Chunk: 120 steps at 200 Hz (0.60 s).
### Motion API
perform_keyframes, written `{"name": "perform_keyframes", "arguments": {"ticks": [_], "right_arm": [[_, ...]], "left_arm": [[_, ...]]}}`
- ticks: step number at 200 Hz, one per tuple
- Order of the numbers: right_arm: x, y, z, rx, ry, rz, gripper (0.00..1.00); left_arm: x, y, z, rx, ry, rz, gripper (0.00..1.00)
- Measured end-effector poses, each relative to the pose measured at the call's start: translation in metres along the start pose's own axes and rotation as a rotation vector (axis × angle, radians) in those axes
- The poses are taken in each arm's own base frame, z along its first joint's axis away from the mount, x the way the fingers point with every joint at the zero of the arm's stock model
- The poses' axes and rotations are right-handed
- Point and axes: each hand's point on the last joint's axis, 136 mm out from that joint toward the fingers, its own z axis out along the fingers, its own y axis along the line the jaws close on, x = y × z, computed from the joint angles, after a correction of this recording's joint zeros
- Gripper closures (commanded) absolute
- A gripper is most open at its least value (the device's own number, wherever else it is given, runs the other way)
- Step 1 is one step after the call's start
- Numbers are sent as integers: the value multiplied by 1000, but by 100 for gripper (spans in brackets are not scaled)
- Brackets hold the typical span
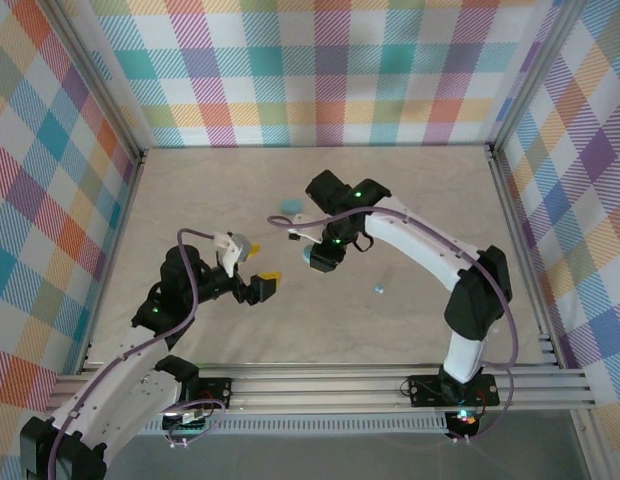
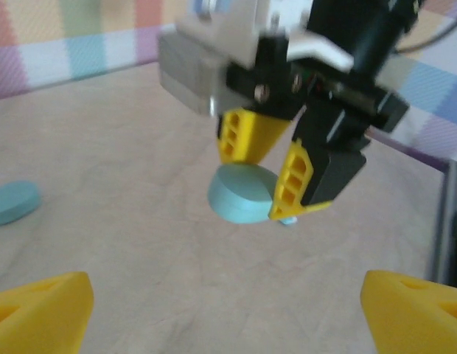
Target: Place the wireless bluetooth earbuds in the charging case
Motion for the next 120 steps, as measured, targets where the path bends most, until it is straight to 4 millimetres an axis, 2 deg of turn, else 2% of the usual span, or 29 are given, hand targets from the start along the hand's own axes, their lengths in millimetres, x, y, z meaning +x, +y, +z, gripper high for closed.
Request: {"name": "perform_keyframes", "arguments": {"ticks": [24,48,90,120], "right_arm": [[-4,15,-25,-20,-70,-70,77],[-5,27,-42,-38,-111,-121,76],[3,38,-44,-77,-84,-170,77],[3,46,-43,-96,-81,-192,77]], "left_arm": [[-9,-17,1,84,-16,86,13],[-13,-25,3,142,-19,129,17],[-13,-33,18,225,5,155,13],[-15,-41,27,280,18,176,16]]}}
